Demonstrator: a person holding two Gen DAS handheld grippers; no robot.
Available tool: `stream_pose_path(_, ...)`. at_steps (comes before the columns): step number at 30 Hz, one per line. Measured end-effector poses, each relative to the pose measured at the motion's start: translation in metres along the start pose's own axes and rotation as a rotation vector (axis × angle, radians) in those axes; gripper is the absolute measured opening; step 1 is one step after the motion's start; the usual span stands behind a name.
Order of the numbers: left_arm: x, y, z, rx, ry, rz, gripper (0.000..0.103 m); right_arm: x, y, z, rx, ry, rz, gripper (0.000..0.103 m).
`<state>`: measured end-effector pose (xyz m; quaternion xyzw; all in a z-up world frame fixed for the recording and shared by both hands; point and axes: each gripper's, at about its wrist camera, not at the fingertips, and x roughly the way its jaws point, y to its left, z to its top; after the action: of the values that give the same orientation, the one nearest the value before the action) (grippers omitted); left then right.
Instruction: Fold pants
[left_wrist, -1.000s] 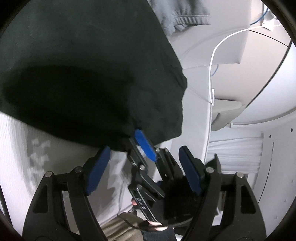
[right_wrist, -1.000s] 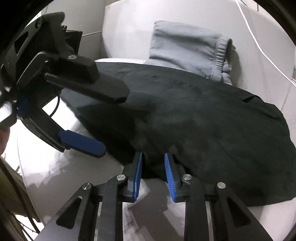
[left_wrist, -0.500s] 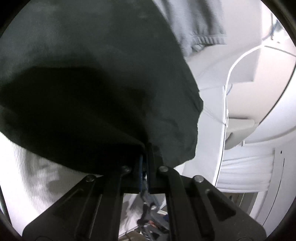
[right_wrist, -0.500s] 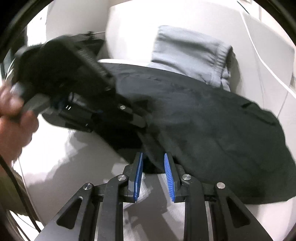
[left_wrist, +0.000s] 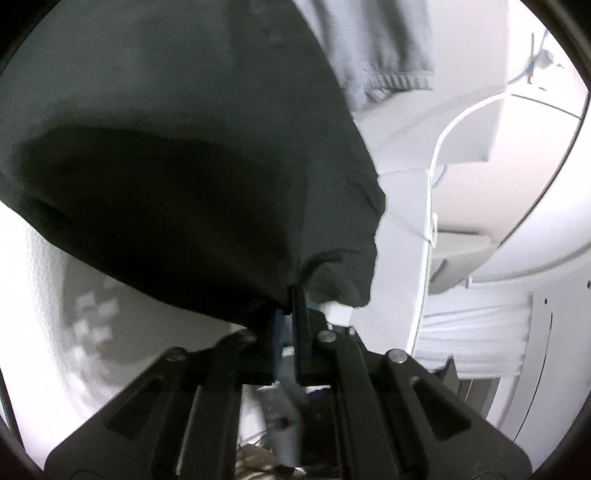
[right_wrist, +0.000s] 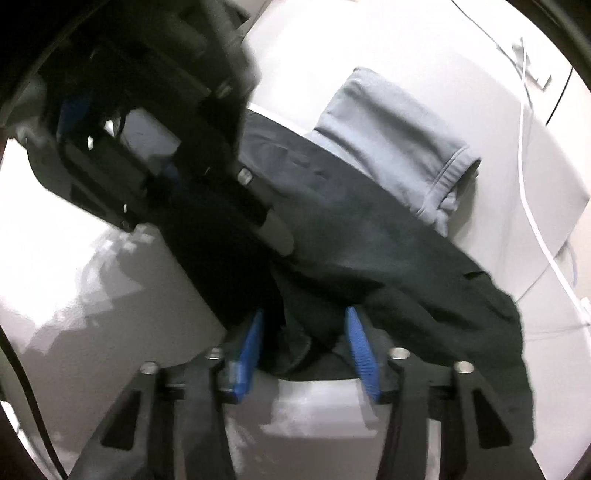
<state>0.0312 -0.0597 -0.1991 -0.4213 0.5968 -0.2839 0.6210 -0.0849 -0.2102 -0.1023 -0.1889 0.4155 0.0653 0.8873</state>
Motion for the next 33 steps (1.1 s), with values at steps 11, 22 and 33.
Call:
stream_pose_path(11,0.009,0.007,0.01,0.04,-0.018,0.062,0.006,-0.012,-0.03,-0.023,0.186,0.014,0.168,0.015)
stream_pose_path(22,-0.007,0.004,0.002,0.023,-0.027,0.056,0.006,-0.012,0.005,-0.011,-0.027,-0.023,0.05,0.031)
stream_pose_path(33,-0.01,0.014,0.006,0.006,-0.068,0.09,0.017,-0.027,-0.023,-0.032,0.115,0.017,0.174,0.017)
